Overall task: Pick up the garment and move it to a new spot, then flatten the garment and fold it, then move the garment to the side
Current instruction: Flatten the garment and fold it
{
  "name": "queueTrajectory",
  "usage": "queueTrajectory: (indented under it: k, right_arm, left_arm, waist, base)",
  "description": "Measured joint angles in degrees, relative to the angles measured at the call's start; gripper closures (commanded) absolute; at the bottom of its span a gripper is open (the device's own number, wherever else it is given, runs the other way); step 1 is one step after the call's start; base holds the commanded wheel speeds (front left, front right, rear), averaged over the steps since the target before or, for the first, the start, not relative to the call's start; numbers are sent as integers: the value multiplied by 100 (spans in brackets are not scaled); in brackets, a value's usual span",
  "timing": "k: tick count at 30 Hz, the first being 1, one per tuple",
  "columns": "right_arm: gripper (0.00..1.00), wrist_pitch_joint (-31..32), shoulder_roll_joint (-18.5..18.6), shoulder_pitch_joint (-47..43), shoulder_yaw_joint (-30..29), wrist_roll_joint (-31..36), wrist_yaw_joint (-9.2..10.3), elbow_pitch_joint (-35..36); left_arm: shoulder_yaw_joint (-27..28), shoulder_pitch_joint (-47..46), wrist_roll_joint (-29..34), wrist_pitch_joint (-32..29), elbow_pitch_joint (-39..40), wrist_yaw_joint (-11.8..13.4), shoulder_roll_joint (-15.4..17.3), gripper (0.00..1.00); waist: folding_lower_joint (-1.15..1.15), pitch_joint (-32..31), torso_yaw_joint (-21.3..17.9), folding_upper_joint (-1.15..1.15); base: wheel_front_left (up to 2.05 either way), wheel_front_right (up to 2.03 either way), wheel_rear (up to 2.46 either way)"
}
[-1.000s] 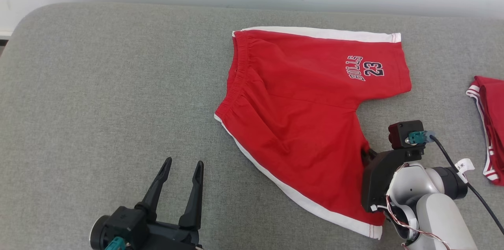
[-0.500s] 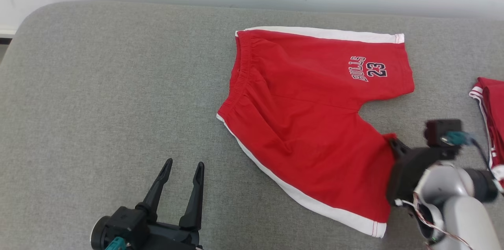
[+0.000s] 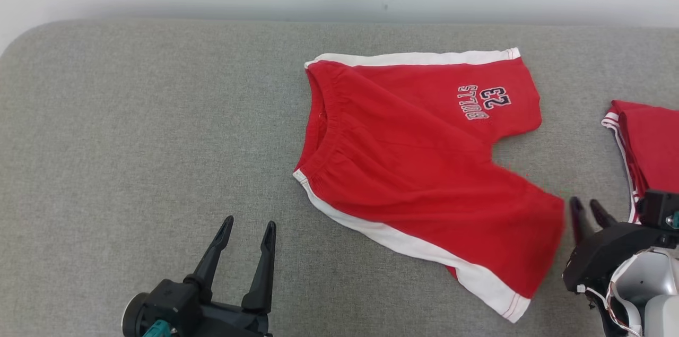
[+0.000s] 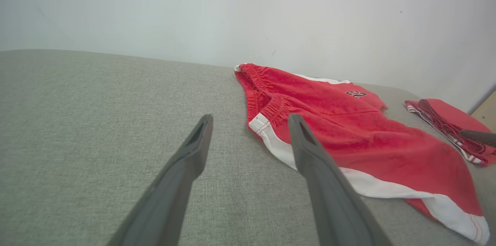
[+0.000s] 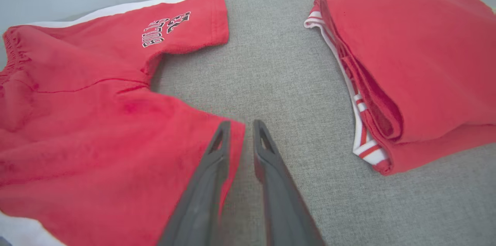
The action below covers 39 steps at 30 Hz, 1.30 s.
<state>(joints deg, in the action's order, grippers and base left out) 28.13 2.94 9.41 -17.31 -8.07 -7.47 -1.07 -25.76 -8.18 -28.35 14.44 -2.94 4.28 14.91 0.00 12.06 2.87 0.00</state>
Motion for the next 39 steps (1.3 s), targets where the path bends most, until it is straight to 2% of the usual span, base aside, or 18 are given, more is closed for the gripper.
queueTrajectory:
  k: [4,7,14,17,21,26,32,33,35,36,37,39]
  right_arm:
    - [0,-178,-3,127,2,8,0,-144]
    - [0,-110,-2,149,-62,9,0,-152]
    - [0,327,-1,-194,-162,7,0,394]
    - [0,422,-1,-433,-126,-101,0,671]
    - [0,465,0,-697,-12,-265,0,869]
    - [0,394,0,-831,236,-412,0,882]
    - [0,310,-2,-746,316,-410,0,768]
    - [0,304,-1,-709,326,-410,0,753]
    - [0,289,-1,-694,342,-411,0,724]
    - [0,285,-2,-694,345,-411,0,706]
    - [0,276,0,-694,343,-411,0,694]
    - [0,257,-1,-692,346,-411,0,682]
  left_arm:
    - [-45,-2,-7,-76,-23,-16,29,0]
    - [-152,-90,26,-246,-126,-127,141,0]
    - [-494,-931,439,-716,-717,-519,493,0]
    - [-682,-1331,594,-926,-1089,-777,645,0]
    - [-849,-1812,759,-1111,-1649,-973,861,0]
    - [-1072,-2337,695,-1235,-2343,-1133,1023,0]
    - [-1328,-2766,469,-1257,-2842,-1169,1031,0]
    - [-1367,-2810,425,-1247,-2907,-1170,1028,6]
    - [-1491,-2894,357,-1246,-2984,-1170,1042,29]
    - [-1553,-2924,313,-1244,-3004,-1170,1051,35]
    - [-1650,-2958,270,-1244,-3004,-1171,1070,50]
    - [-1840,-2983,97,-1236,-2988,-1171,1115,58]
  waist:
    - [0,-89,-32,0]
    - [-1,-154,-34,0]
    - [-1,-197,-136,0]
    - [-1,-187,-258,0]
    - [-1,-144,-474,0]
    - [0,-16,-807,0]
    - [1,176,-1022,0]
    - [1,203,-1049,0]
    - [1,247,-1093,0]
    - [0,264,-1109,0]
    - [1,277,-1121,0]
    - [1,296,-1130,0]
  base:
    - [0,0,0]
    - [0,0,0]
    - [0,0,0]
    - [0,0,0]
    - [0,0,0]
    - [0,0,0]
    - [0,0,0]
    - [0,0,0]
    - [0,0,0]
    - [0,0,0]
    - [0,0,0]
    - [0,0,0]
